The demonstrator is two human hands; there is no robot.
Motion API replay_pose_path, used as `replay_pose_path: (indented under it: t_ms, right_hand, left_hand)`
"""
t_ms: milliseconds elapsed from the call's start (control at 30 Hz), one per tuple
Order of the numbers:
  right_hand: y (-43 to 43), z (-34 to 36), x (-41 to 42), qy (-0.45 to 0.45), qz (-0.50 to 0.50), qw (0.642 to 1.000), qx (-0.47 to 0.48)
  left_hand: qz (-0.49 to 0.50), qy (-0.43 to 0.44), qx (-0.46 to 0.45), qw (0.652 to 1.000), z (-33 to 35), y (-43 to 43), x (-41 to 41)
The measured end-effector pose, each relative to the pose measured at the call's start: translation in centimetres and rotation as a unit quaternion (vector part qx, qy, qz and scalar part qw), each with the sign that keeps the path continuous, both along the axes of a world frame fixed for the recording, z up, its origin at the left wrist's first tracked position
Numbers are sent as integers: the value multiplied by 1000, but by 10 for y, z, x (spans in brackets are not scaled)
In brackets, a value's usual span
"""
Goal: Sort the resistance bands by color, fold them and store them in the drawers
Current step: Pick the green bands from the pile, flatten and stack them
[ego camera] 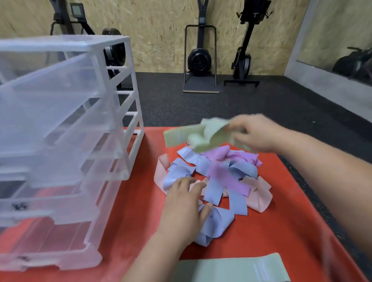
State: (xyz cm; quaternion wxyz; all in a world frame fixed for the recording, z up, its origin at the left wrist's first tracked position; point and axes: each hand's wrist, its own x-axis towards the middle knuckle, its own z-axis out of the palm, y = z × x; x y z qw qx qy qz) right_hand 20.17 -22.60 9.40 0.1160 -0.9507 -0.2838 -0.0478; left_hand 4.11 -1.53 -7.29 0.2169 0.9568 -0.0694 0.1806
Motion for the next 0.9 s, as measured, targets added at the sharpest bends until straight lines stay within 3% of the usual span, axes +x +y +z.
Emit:
replay_pose_path:
  t_ms: [133,233,500,633,800,900]
  right_hand:
    - [-16,-73,-28,134,-2,974,-183]
    - [-29,-107,-37,157,-49,976,-141]
    - [-18,-129,-53,115,-119,986,15]
    - [4,-135,-52,43,-133,990,-19]
    - [18,-151,-32,96,-106,985,-96]
    - [22,-144,-31,48,-101,988,-104]
  left_hand:
    - [24,27,9,999,7,10,-10]
    - [32,41,15,999,4,17,-15]
    - [49,55,20,997,9,26,-20]
    - [49,58,23,997,5,27,-18]
    - [44,55,7,997,3,26,-16]
    - [42,44,2,998,1,26,-13]
